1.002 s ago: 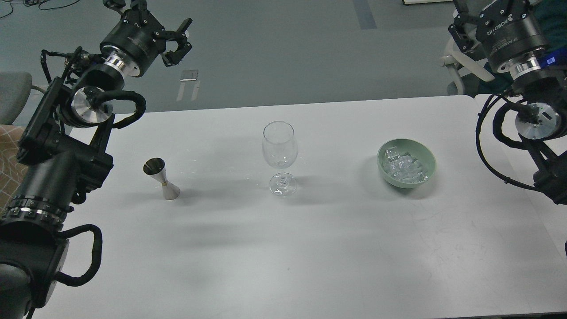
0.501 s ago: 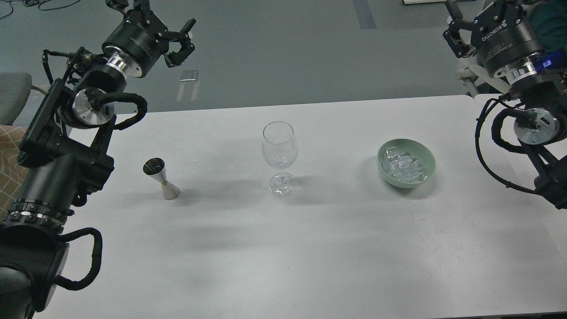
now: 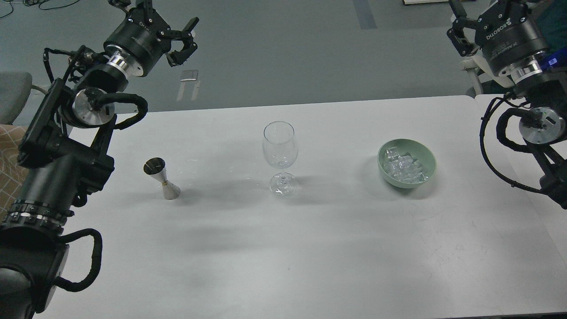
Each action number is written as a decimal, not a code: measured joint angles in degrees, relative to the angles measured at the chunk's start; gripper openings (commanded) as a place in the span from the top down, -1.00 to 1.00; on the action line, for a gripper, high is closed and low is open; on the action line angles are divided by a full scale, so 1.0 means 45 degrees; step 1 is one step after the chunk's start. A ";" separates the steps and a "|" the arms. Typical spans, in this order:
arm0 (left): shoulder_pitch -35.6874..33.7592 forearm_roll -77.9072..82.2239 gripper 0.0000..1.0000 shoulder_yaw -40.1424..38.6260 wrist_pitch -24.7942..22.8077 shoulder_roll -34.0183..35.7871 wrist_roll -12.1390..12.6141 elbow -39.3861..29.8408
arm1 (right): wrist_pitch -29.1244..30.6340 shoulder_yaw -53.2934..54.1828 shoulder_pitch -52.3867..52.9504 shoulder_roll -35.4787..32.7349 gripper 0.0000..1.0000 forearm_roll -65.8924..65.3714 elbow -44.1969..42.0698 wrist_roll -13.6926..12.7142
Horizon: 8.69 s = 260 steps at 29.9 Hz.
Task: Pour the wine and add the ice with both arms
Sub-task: 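Lower the left gripper toward the metal jigger, then close the left gripper around the metal jigger, then lift the jigger off the table with the left gripper, then carry the jigger with the left gripper above the wine glass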
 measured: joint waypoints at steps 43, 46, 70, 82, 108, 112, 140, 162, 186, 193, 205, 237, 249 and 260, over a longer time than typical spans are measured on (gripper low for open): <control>1.4439 -0.4369 -0.85 -0.6622 0.3717 -0.0576 0.2836 -1.1359 | -0.0095 -0.0253 -0.0227 0.0156 -1.00 -0.0029 0.0088 0.0020; 1.4727 -0.4339 -0.86 -0.6535 0.3670 -0.1254 0.2859 -1.1329 | -0.0109 -0.0269 -0.0227 0.0155 -1.00 -0.0030 0.0088 0.0020; 1.3400 -0.2616 -0.87 -0.5767 0.3050 -0.3346 0.2740 -0.7862 | -0.0154 -0.0291 -0.0316 0.0130 -1.00 -0.0218 0.0085 0.0019; 1.2205 -0.2260 -0.88 -0.5931 0.2995 -0.3348 0.2710 -0.6425 | -0.0156 -0.0291 -0.0471 0.0081 -1.00 -0.0233 0.0083 0.0018; 1.0686 -0.1730 -0.88 -0.6035 0.2702 -0.3347 0.2720 -0.4573 | -0.0157 -0.0516 -0.0531 0.0043 -1.00 -0.0609 0.0071 0.0013; 1.0431 -0.1720 -0.88 -0.5986 0.2687 -0.3347 0.2755 -0.4308 | -0.0157 -0.0524 -0.0531 0.0041 -1.00 -0.0614 0.0069 0.0014; 0.9057 -0.1580 -0.46 -0.5885 0.2652 -0.3347 0.2725 -0.2723 | -0.0157 -0.0563 -0.0550 -0.0072 -1.00 -0.0635 0.0069 0.0014; 0.8885 -0.1582 0.20 -0.5872 0.2026 -0.3347 0.2223 -0.1900 | -0.0216 -0.0565 -0.0665 -0.0058 -1.00 -0.0772 0.0069 0.0004; 0.8885 -0.1682 1.00 -0.5914 0.0745 -0.3347 0.2268 -0.1595 | -0.0216 -0.0565 -0.0667 -0.0074 -1.00 -0.0786 0.0069 0.0011; 0.8873 -0.1790 1.00 -0.5941 0.0744 -0.3347 0.2327 -0.1596 | -0.0216 -0.0564 -0.0688 -0.0077 -1.00 -0.0790 0.0069 0.0011; 0.8186 -0.1798 1.00 -0.5784 0.1047 -0.3347 0.2411 -0.2002 | -0.0216 -0.0565 -0.0763 -0.0077 -1.00 -0.0776 0.0070 0.0018; 0.7619 -0.1495 1.00 -0.1919 0.4721 -0.3347 0.4279 -0.6980 | -0.0216 -0.0532 -0.1125 -0.0189 -1.00 -0.0772 0.0282 0.0019; 0.7128 -0.1032 1.00 -0.1097 0.5191 -0.3347 0.4324 -0.6990 | -0.0216 -0.0532 -0.1348 -0.0194 -1.00 -0.0772 0.0380 0.0019; 0.6512 -0.0199 1.00 -0.0781 0.5508 -0.3347 0.4526 -0.6990 | -0.0215 -0.0502 -0.1404 -0.0195 -1.00 -0.0772 0.0403 0.0019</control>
